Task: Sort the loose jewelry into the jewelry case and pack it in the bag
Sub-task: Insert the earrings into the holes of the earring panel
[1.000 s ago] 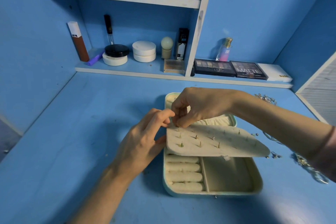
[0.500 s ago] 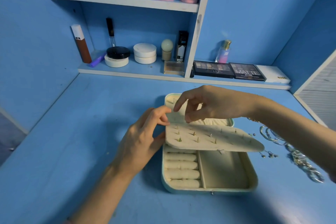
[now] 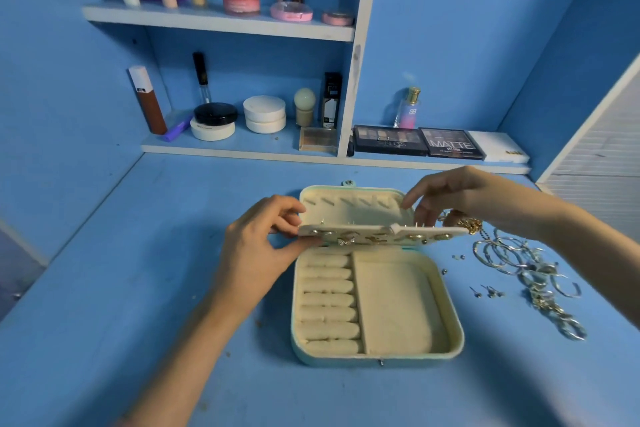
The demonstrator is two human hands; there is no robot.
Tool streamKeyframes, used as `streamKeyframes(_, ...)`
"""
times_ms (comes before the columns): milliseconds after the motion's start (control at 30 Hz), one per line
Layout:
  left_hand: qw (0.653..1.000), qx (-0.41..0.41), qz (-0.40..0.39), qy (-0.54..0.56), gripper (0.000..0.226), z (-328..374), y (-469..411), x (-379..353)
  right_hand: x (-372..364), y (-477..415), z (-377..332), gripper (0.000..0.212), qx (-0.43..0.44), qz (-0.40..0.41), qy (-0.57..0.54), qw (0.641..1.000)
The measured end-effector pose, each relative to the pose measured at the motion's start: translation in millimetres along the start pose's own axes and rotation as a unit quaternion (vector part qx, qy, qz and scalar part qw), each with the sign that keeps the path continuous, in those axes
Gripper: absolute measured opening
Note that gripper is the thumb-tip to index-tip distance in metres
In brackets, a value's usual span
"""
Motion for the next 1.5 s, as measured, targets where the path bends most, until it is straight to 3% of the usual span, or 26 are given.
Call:
streamKeyframes(167,0.996,0.073,-0.011,0.047,0.034,3,-7,0,-5,4,17,0.039,-0.024,0.020,-0.076,0.997)
streamKeyframes(400,0.983,0.146,-0.015,0.106,0.032,-3,-12,-7,-8,12,30,0.032,-0.016,0.049,-0.128,0.990)
streamKeyframes(733,0.970,0.169,0.001,0.174,0.025,-13,-6,-17,-12,22,36,0.032,-0.021,0.073,-0.123,0.990)
streamKeyframes(867,0.972,0.165,0.006,0.168,0.031,-16,-4,-20,-11,31,39,0.025,-0.023,0.085,-0.067,0.994)
streamKeyframes(1033,0.976,0.153,0.005,0.157,0.032,-19,-4,-21,-5,45,45,0.014,-0.030,0.059,0.148,0.987)
streamKeyframes(1167,0.976,0.148,0.007,0.159,0.032,-21,-5,-21,0,56,46,0.020,-0.041,0.027,0.248,0.968)
streamKeyframes(1500,0.979,0.138,0.001,0.153,0.032,-17,-4,-19,6,73,57,0.015,-0.115,-0.021,0.347,0.931)
Point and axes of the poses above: each hand's wrist, its own y-axis away from the middle knuckle, its own x-axis out of the back of the hand, z = x × y, the point moved 1 cm from there along -y, towards the middle knuckle, and after that the axes turned 3 degrees about -z, right-handed, at the moved point
